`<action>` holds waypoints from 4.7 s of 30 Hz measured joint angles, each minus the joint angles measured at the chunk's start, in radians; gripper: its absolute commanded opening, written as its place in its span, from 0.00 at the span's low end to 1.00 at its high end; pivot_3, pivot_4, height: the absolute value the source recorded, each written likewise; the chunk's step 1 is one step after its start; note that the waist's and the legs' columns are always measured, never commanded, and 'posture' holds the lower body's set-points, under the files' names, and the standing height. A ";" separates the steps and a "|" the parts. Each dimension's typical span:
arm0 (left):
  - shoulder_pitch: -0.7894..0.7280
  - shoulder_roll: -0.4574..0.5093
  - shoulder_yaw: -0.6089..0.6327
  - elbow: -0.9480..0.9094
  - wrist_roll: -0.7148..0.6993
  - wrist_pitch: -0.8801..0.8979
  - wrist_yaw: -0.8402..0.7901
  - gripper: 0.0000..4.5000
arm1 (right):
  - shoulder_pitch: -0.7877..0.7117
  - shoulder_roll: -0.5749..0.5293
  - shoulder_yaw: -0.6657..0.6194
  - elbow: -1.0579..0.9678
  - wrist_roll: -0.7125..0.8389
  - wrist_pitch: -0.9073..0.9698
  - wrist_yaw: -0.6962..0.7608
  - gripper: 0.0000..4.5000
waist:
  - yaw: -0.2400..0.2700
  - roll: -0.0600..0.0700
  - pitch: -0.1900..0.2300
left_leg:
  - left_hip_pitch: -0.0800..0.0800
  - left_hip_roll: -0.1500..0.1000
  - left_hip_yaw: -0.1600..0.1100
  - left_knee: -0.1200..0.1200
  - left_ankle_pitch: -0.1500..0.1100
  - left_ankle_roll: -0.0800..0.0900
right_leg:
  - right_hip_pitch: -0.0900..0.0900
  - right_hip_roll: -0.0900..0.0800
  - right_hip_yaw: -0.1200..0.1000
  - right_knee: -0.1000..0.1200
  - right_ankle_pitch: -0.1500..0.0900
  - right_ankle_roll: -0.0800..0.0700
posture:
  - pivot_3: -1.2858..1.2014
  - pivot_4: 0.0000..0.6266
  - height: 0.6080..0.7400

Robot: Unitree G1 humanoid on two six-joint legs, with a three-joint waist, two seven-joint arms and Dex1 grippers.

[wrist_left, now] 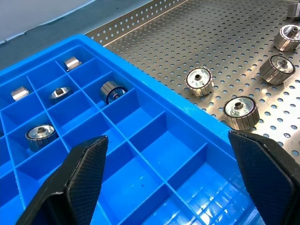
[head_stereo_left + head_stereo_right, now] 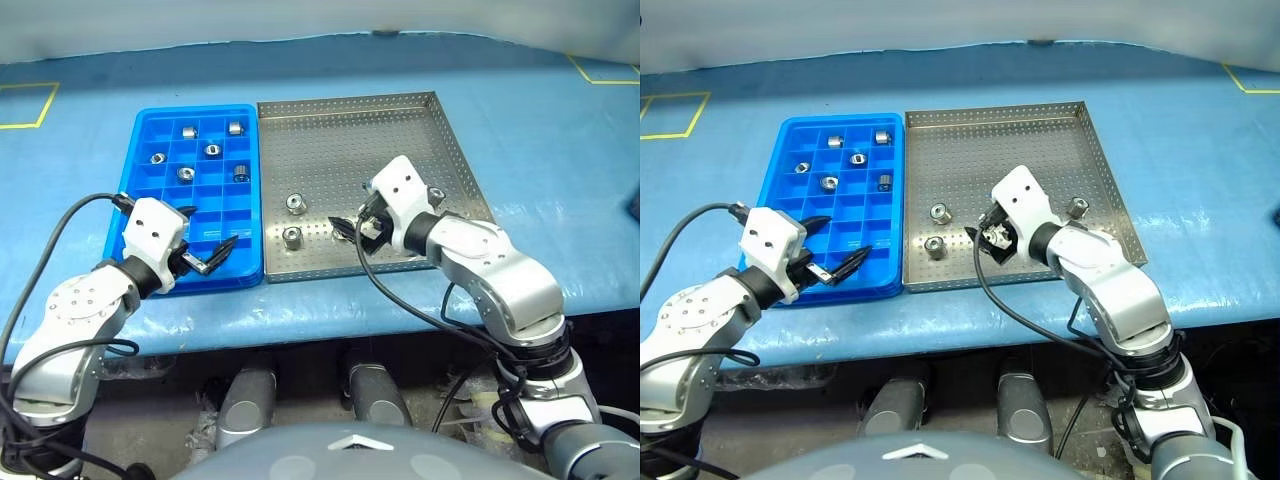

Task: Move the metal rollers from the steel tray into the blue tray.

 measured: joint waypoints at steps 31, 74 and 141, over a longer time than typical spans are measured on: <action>0.000 0.000 -0.005 0.000 -0.001 0.007 0.016 0.99 | 0.004 0.023 0.017 0.013 -0.035 -0.021 -0.017 1.00 | 0.000 0.000 0.000 | 0.000 0.000 0.000 0.000 0.000 0.000 | 0.000 0.000 0.000 0.000 0.000 0.001 | 0.55 0.24 1.00; -1.123 -0.153 -0.762 1.419 0.573 -0.445 -0.603 0.56 | 0.215 0.218 0.046 -0.069 -0.123 -0.135 -0.207 1.00 | -0.120 -0.001 0.000 | -0.014 -0.002 0.005 0.008 -0.001 0.004 | -0.013 0.000 0.007 0.005 0.005 0.007 | 0.45 0.24 1.00; -0.748 -0.011 -0.561 0.510 0.226 -0.052 -0.402 0.99 | 0.153 0.283 0.138 0.059 -0.163 -0.168 -0.157 1.00 | -0.061 -0.001 0.000 | -0.001 -0.001 0.006 0.001 0.005 0.002 | -0.003 0.001 0.009 0.002 0.009 0.009 | 0.50 0.24 1.00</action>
